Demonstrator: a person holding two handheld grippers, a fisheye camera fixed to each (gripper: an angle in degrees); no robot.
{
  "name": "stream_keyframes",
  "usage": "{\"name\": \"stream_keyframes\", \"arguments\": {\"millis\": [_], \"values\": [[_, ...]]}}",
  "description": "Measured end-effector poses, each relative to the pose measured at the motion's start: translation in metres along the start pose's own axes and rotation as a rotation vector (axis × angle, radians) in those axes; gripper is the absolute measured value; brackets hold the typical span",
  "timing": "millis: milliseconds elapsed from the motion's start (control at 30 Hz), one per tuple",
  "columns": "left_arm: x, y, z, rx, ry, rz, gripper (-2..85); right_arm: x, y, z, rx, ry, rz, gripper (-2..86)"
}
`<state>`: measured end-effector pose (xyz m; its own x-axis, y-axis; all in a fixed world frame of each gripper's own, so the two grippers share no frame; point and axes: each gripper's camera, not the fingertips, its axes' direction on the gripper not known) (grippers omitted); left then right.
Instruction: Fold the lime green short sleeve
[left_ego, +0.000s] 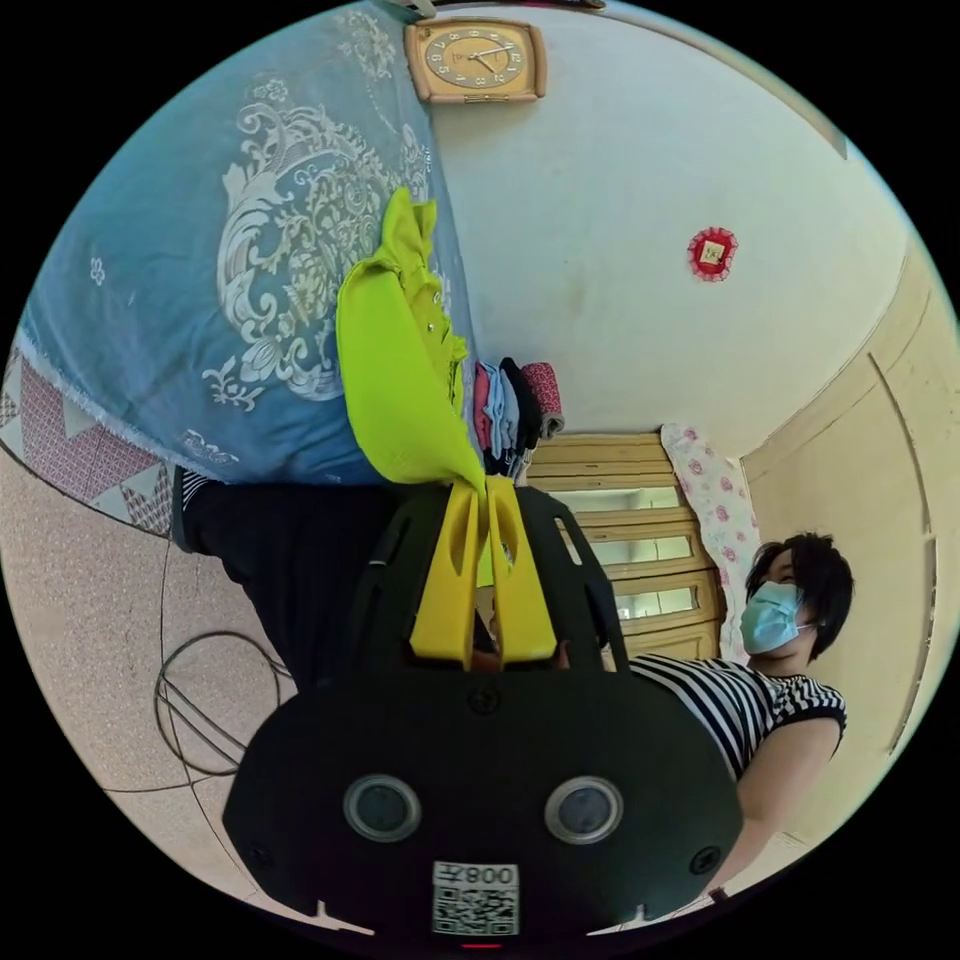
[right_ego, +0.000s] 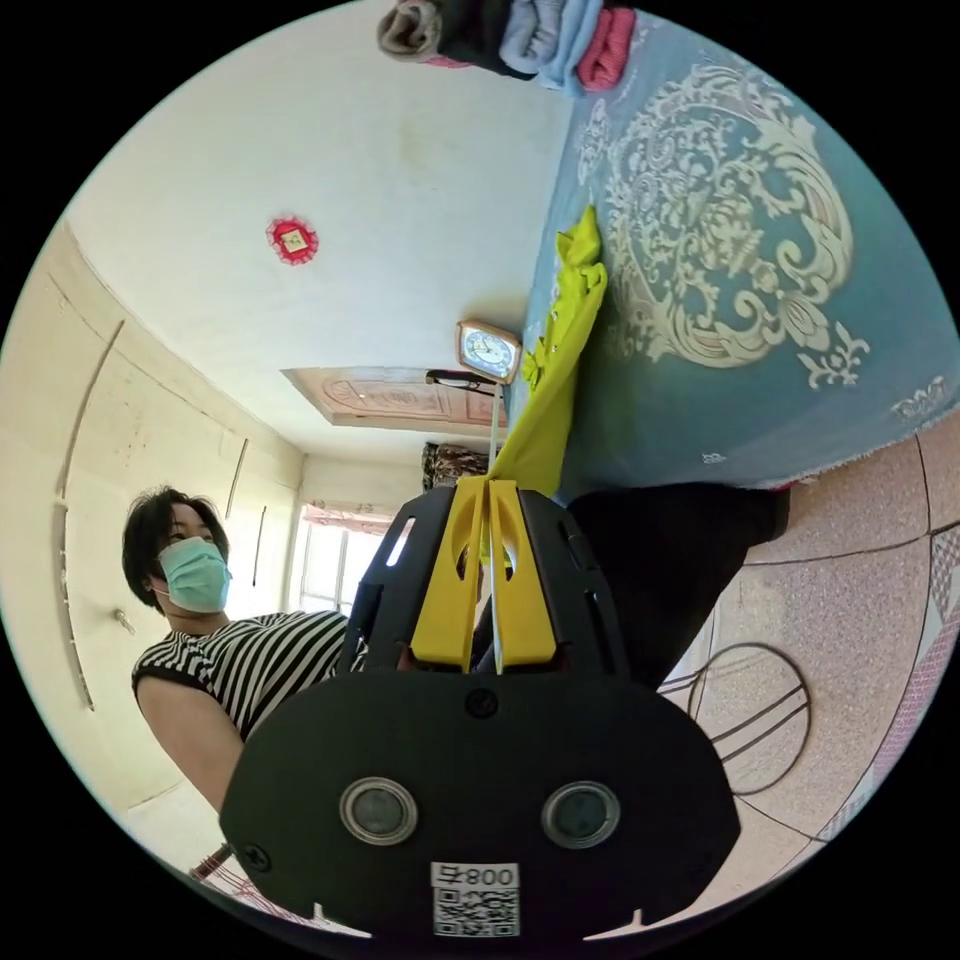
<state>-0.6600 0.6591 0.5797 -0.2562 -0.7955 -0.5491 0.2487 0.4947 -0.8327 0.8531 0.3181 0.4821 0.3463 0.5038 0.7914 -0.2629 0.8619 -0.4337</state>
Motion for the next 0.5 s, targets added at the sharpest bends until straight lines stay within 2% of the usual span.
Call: {"name": "stream_keyframes", "arguments": {"millis": [500], "values": [[0.064,0.039,-0.004,-0.013,0.01,0.011,1.4,-0.057,0.017,-0.002,-0.003,0.01,-0.034,0.2]]}}
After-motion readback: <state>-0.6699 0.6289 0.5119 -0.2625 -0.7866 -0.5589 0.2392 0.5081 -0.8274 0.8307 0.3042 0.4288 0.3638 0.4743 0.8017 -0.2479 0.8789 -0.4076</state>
